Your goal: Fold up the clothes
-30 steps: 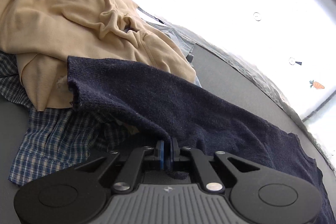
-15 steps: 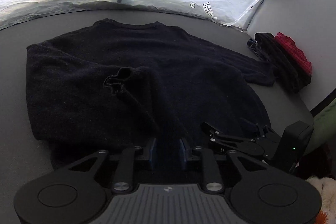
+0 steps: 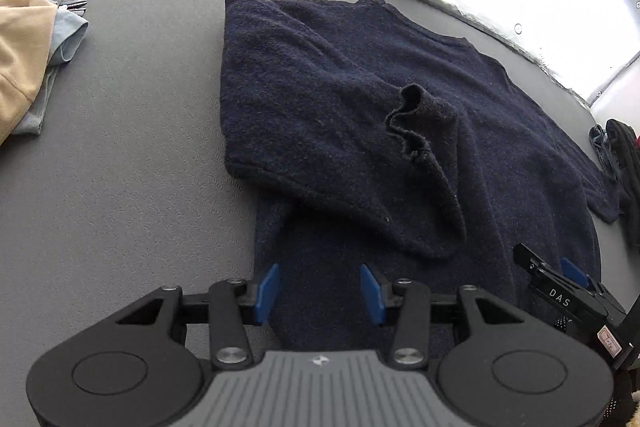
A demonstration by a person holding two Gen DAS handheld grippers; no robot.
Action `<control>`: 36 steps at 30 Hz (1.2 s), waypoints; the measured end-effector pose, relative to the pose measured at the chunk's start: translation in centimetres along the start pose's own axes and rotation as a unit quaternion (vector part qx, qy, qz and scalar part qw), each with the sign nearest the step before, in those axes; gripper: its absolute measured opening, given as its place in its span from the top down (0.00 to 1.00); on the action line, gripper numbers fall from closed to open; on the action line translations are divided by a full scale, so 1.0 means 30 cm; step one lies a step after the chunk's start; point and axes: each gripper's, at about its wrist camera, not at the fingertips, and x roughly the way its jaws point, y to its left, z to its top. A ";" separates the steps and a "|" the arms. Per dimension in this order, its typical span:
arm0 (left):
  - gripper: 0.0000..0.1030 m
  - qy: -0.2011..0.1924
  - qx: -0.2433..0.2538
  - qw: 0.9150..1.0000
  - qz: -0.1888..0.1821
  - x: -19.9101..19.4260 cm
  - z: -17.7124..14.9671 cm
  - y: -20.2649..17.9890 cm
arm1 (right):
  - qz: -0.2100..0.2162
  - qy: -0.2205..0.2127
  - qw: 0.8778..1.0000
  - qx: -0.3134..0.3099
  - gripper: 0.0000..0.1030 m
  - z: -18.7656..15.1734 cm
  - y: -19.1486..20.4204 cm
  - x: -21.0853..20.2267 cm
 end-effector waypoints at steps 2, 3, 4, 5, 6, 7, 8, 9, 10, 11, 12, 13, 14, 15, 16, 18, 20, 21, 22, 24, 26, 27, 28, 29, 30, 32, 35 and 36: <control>0.54 0.002 -0.014 1.000 -0.003 -0.003 -0.012 0.015 | 0.011 0.015 1.000 0.015 0.00 0.024 -0.006 0.003; 0.54 0.002 -0.017 1.000 -0.002 -0.005 -0.015 0.016 | 0.023 0.014 0.999 0.024 0.02 0.029 -0.010 -0.001; 0.54 0.001 -0.017 1.000 0.000 -0.010 -0.019 0.012 | 0.037 0.014 0.999 0.036 0.03 0.035 -0.011 -0.007; 0.54 0.000 -0.017 1.000 0.003 -0.016 -0.023 0.008 | 0.045 0.012 0.998 0.043 0.09 0.042 -0.007 -0.018; 0.54 -0.001 -0.019 1.000 0.004 -0.020 -0.028 0.006 | 0.046 0.008 0.998 0.042 0.15 0.050 0.002 -0.032; 0.54 -0.001 -0.024 1.000 0.005 -0.024 -0.033 0.007 | 0.048 0.000 0.998 0.035 0.20 0.058 0.012 -0.049; 0.54 0.000 -0.029 1.000 0.005 -0.028 -0.037 0.009 | 0.053 -0.006 0.998 0.023 0.32 0.066 0.025 -0.064; 0.54 0.002 -0.035 0.999 0.008 -0.030 -0.042 0.014 | 0.062 -0.010 0.998 0.011 0.52 0.075 0.036 -0.076; 0.52 0.005 -0.042 0.999 0.011 -0.031 -0.047 0.019 | 0.076 -0.010 0.997 -0.001 0.61 0.085 0.048 -0.087; 0.52 0.008 -0.048 0.999 0.014 -0.032 -0.051 0.024 | 0.094 -0.011 0.995 -0.011 0.67 0.100 0.065 -0.100; 0.51 0.014 -0.055 0.998 0.019 -0.029 -0.056 0.030 | 0.108 -0.013 0.994 -0.018 0.67 0.114 0.083 -0.111; 0.51 0.018 -0.064 0.998 0.020 -0.026 -0.062 0.037 | 0.121 -0.015 0.992 -0.024 0.67 0.126 0.101 -0.119; 0.51 0.018 -0.071 0.997 0.019 -0.027 -0.067 0.043 | 0.132 -0.014 0.991 -0.030 0.69 0.136 0.117 -0.123; 0.51 0.017 -0.076 0.997 0.018 -0.030 -0.070 0.046 | 0.143 -0.008 0.989 -0.037 0.71 0.145 0.137 -0.121; 0.51 0.017 -0.079 0.997 0.019 -0.033 -0.074 0.048 | 0.156 -0.001 0.987 -0.045 0.71 0.153 0.159 -0.118; 0.51 0.019 -0.078 0.996 0.024 -0.035 -0.080 0.045 | 0.174 0.011 0.983 -0.065 0.71 0.162 0.208 -0.106; 0.51 0.022 -0.076 0.996 0.028 -0.035 -0.088 0.042 | 0.190 0.023 0.978 -0.086 0.71 0.169 0.258 -0.094; 0.51 0.023 -0.076 0.996 0.029 -0.035 -0.092 0.043 | 0.197 0.027 0.975 -0.095 0.70 0.171 0.277 -0.088; 0.51 0.024 -0.077 0.996 0.029 -0.035 -0.095 0.043 | 0.207 0.031 0.972 -0.104 0.69 0.173 0.298 -0.081; 0.50 0.027 -0.079 0.996 0.029 -0.033 -0.099 0.045 | 0.219 0.035 0.967 -0.126 0.60 0.174 0.340 -0.069; 0.50 0.029 -0.079 0.996 0.030 -0.030 -0.100 0.044 | 0.216 0.035 0.963 -0.157 0.57 0.171 0.385 -0.052; 0.50 0.030 -0.078 0.996 0.031 -0.029 -0.101 0.043 | 0.209 0.034 0.963 -0.169 0.56 0.169 0.403 -0.045; 0.49 0.031 -0.077 0.996 0.032 -0.030 -0.101 0.042 | 0.205 0.035 0.962 -0.177 0.56 0.167 0.418 -0.036; 0.49 0.031 -0.077 0.996 0.032 -0.029 -0.102 0.042 | 0.203 0.039 0.962 -0.178 0.56 0.167 0.427 -0.025; 0.47 0.031 -0.077 0.996 0.032 -0.029 -0.103 0.041 | 0.201 0.044 0.963 -0.177 0.56 0.168 0.431 -0.013; 0.46 0.031 -0.079 0.996 0.032 -0.028 -0.106 0.038 | 0.192 0.056 0.964 -0.175 0.59 0.170 0.433 0.018; 0.46 0.027 -0.090 0.995 0.036 -0.028 -0.111 0.035 | 0.197 0.060 0.963 -0.175 0.72 0.169 0.422 0.042; 0.46 0.025 -0.095 0.994 0.038 -0.028 -0.113 0.034 | 0.200 0.060 0.963 -0.173 0.77 0.170 0.416 0.046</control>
